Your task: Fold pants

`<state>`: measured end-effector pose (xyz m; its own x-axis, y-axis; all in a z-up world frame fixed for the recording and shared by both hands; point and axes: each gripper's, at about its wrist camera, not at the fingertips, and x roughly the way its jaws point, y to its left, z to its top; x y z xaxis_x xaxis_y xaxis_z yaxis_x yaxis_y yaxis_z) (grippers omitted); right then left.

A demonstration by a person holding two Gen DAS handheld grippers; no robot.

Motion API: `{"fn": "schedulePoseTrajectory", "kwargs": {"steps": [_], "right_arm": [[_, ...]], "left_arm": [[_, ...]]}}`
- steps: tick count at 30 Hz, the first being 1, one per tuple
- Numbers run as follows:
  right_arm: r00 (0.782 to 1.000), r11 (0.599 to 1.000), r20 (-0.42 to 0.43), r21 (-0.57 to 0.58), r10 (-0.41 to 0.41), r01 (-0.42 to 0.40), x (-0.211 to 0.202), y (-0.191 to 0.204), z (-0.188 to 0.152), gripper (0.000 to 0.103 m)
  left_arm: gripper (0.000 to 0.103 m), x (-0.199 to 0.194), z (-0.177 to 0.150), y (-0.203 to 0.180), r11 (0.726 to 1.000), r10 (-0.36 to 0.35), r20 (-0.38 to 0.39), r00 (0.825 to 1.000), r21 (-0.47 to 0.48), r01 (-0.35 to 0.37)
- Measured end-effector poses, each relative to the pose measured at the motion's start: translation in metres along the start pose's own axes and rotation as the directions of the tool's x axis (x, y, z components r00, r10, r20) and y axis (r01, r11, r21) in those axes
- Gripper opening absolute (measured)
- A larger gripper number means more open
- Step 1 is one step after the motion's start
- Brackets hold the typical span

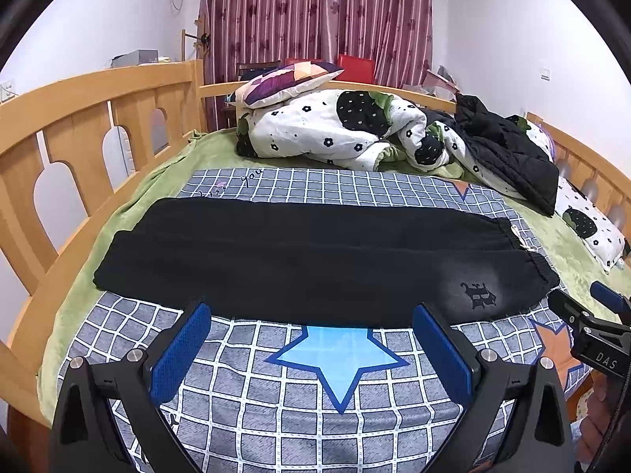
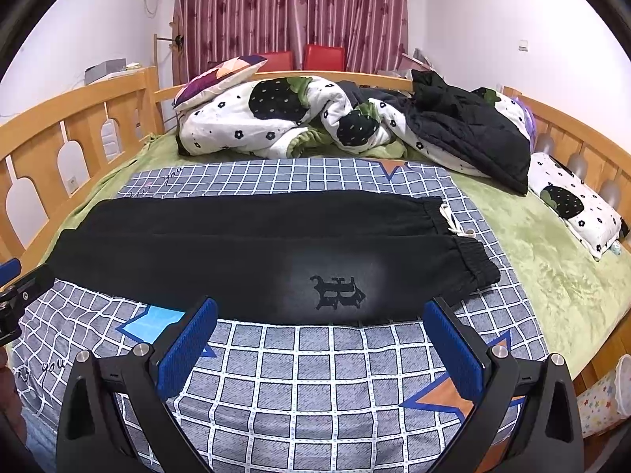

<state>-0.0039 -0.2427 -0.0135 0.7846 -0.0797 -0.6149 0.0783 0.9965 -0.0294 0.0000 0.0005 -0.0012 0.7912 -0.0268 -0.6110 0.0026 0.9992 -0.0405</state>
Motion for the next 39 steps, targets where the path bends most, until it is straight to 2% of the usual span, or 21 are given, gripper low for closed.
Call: {"fn": "schedulePoseTrajectory", "kwargs": {"steps": [39], "right_arm": [[1.0, 0.999, 0.001, 0.033, 0.01, -0.01, -0.0004, -0.0031, 0.0004, 0.102]], "left_arm": [[0.103, -0.002, -0.0002, 0.009, 0.999, -0.004, 0.011, 1.0, -0.032, 0.005]]}}
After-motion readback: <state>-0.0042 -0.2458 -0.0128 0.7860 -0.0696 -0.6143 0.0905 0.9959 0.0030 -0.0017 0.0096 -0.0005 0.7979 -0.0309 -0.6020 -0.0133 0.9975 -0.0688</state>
